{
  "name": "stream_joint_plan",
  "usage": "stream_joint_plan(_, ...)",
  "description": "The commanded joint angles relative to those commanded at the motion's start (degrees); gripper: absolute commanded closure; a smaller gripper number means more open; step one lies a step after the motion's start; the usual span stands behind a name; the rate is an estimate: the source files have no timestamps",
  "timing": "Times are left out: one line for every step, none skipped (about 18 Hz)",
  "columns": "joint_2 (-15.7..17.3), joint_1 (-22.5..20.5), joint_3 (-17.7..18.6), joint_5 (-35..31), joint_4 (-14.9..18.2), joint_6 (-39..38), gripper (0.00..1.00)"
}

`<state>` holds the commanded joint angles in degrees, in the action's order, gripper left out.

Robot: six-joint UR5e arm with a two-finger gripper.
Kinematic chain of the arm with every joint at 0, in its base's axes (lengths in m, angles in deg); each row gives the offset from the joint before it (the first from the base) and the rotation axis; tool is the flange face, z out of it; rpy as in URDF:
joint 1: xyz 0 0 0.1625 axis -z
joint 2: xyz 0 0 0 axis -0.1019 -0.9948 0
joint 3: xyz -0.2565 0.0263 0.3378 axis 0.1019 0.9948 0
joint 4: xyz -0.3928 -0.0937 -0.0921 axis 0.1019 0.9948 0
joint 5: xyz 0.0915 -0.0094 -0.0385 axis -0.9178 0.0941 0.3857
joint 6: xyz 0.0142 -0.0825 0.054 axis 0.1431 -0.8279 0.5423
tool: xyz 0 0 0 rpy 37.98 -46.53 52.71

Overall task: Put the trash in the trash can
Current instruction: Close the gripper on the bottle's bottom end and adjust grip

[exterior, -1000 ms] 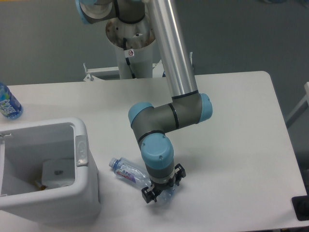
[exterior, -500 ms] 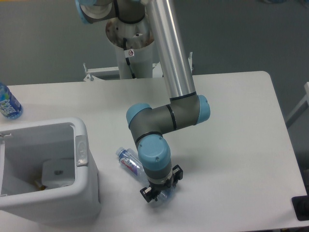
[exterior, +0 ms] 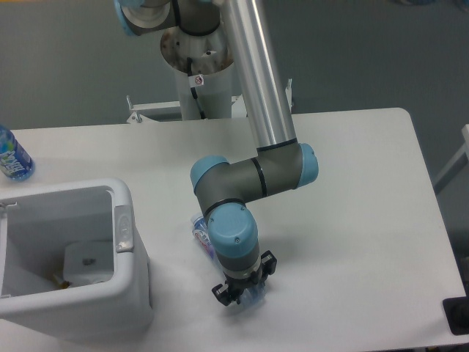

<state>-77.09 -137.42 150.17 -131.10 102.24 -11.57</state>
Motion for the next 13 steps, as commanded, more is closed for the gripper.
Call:
stream_joint_plan(0.09, 0.00, 0.00, 0.00, 0.00, 0.17, 0.33)
stream_joint_plan(0.09, 0.00, 0.09, 0.00, 0.00, 0.18, 0.34)
stream_joint_plan(0.18, 0.00, 0.09, 0.00, 0.00, 0.18, 0.35)
stream_joint_plan(0.27, 0.00, 0.09, 0.00, 0.09, 0.26, 0.37)
stream_joint_plan(0.53, 0.00, 0.09, 0.09, 0.09, 0.26, 0.37)
stream_joint_plan(0.70, 0.00, 0.09, 0.09, 0.09, 0.26, 0.38)
stream_joint_plan(0.79, 0.00, 0.09, 0.09, 0.09, 0.26, 0.38)
stream_joint_plan(0.88, 0.00, 0.09, 0.09, 0.17, 0.26, 0.41)
stream_joint_plan(0.97, 0.00, 0.09, 0.09, 0.18, 0.26, 0.44)
stream_joint_plan(0.97, 0.00, 0.09, 0.09, 0.18, 0.26, 0.44)
stream_joint_plan(0.97, 0.00, 0.09, 0.17, 0.18, 0.35, 0.44)
stream_joint_plan(1.06, 0.00, 0.09, 0.09, 0.18, 0.35, 0.44)
stream_joint_plan(1.06, 0.00, 0.00, 0.09, 0.18, 0.35, 0.44)
